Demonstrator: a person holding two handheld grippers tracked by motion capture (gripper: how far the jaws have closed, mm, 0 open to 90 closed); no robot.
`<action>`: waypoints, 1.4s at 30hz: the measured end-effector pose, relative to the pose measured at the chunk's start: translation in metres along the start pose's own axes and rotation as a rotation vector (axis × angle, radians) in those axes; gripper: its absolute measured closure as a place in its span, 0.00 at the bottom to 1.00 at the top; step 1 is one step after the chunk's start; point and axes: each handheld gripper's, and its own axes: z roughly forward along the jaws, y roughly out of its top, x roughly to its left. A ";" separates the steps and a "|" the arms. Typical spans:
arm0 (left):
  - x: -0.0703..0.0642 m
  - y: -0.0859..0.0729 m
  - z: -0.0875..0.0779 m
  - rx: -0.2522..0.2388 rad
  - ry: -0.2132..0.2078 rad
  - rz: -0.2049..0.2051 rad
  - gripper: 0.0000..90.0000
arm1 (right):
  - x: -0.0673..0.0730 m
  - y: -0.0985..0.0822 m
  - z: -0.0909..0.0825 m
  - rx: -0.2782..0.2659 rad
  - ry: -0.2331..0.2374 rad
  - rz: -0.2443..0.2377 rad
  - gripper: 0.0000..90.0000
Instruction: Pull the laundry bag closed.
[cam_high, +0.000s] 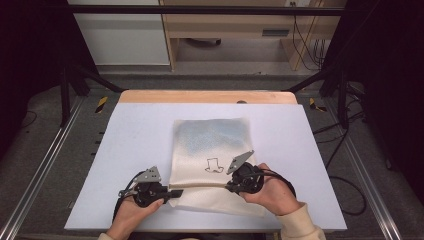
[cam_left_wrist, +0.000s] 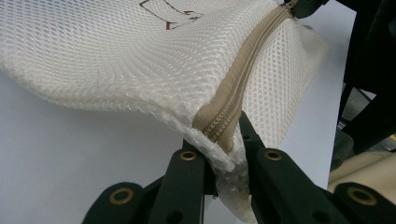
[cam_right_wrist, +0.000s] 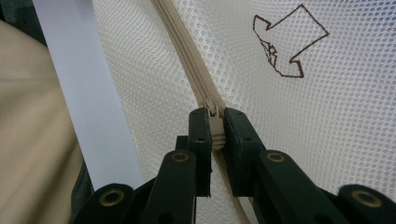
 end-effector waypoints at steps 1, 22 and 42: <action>0.000 0.000 0.000 0.000 0.000 0.000 0.94 | 0.000 -0.001 0.000 0.000 0.002 0.000 0.91; 0.000 0.000 0.000 0.003 0.002 0.003 0.94 | -0.005 -0.014 -0.007 -0.002 -0.013 0.029 0.91; 0.001 0.000 -0.001 0.003 0.007 0.005 0.94 | -0.009 -0.031 -0.013 -0.007 -0.025 0.071 0.91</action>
